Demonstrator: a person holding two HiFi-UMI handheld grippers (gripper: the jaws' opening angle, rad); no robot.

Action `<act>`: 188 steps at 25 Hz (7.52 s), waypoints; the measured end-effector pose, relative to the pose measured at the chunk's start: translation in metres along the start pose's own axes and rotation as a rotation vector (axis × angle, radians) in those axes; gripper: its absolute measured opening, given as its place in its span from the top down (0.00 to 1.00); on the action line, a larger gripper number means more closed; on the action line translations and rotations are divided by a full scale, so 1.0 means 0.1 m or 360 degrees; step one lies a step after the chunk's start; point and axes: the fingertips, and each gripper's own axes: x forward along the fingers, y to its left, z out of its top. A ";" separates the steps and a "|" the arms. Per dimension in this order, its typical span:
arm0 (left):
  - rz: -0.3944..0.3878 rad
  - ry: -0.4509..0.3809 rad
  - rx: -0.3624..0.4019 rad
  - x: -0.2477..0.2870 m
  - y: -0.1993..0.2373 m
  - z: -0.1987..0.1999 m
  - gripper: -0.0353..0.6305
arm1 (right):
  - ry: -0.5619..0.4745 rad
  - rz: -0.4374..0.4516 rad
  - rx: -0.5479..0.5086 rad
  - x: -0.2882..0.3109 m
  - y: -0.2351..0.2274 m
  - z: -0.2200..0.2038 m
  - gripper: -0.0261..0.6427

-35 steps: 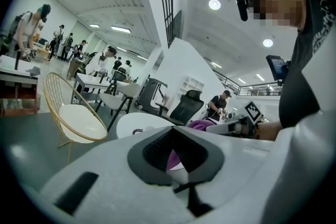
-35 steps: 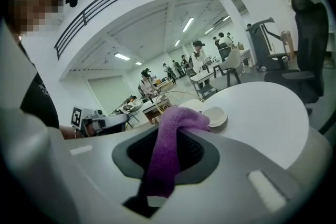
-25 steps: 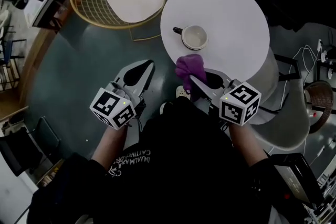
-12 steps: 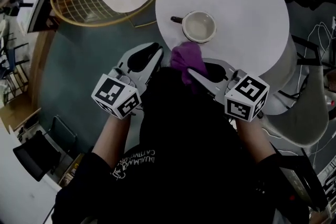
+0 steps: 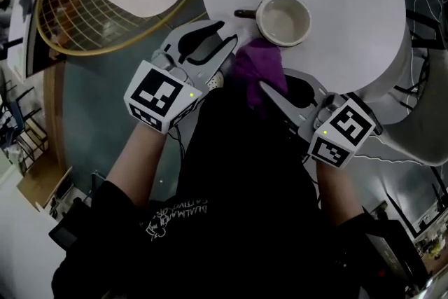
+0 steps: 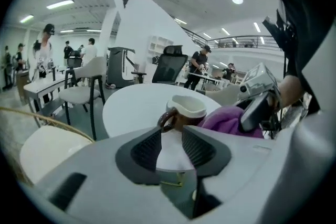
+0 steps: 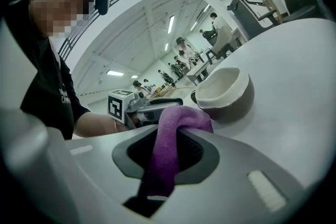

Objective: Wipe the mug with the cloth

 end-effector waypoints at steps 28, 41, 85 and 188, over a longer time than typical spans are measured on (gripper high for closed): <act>-0.0396 0.0092 0.0547 0.16 0.47 -0.15 0.84 | -0.0347 -0.0237 -0.0027 0.99 0.00 0.29 0.84; -0.0553 0.0142 0.0757 0.16 0.40 -0.21 0.85 | -0.0475 -0.0273 0.0130 1.04 -0.14 0.31 0.84; -0.0679 0.0464 0.0929 0.45 0.20 -0.34 0.84 | -0.0010 -0.0717 0.0041 0.19 -0.56 0.17 0.83; -0.1102 0.1193 0.1350 0.51 0.05 -0.49 0.79 | 0.0330 -0.0976 0.0038 -0.28 -1.80 0.75 0.83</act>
